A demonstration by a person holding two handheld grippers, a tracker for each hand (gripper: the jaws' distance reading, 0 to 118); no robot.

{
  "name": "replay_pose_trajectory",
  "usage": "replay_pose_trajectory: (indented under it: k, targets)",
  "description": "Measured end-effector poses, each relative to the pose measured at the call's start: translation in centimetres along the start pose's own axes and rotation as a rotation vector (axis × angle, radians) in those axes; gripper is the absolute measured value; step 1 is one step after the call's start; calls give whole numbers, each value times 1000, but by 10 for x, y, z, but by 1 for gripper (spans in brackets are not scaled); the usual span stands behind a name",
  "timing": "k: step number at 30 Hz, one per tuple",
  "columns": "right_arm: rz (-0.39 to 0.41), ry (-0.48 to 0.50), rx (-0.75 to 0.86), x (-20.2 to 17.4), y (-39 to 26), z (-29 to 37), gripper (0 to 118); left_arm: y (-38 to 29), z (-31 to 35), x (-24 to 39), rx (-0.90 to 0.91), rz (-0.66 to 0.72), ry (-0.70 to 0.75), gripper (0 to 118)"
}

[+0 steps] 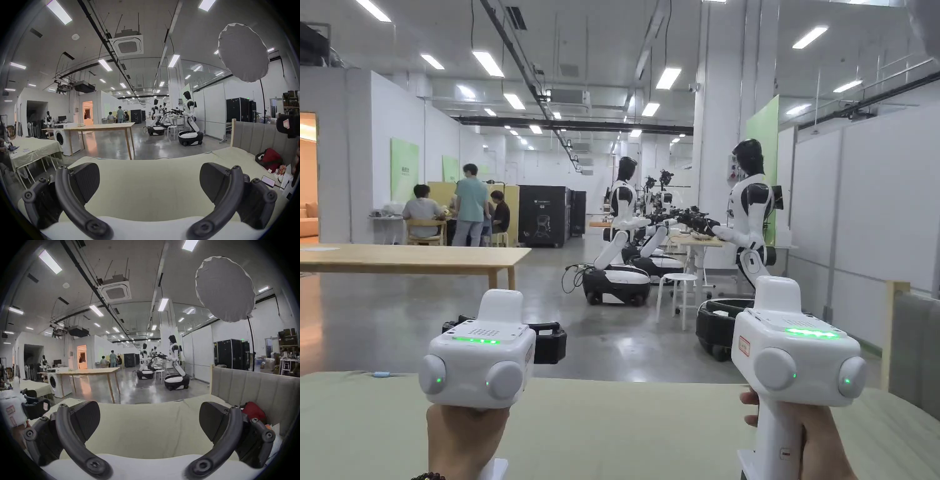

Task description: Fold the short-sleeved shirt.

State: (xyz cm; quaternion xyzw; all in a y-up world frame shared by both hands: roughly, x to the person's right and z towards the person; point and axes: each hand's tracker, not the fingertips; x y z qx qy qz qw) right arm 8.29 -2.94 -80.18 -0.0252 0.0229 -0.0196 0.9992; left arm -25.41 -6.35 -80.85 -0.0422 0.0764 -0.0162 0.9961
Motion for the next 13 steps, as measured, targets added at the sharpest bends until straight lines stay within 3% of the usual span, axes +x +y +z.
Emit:
replay_pose_trajectory:
  k: [7,13]
  targets:
    - [-13,38,44,-3,-4,7,118,4,1,-2,9,12,6,118]
    - [-26,-41,57,-8,-1,9,118,5,2,0,13,-10,6,118]
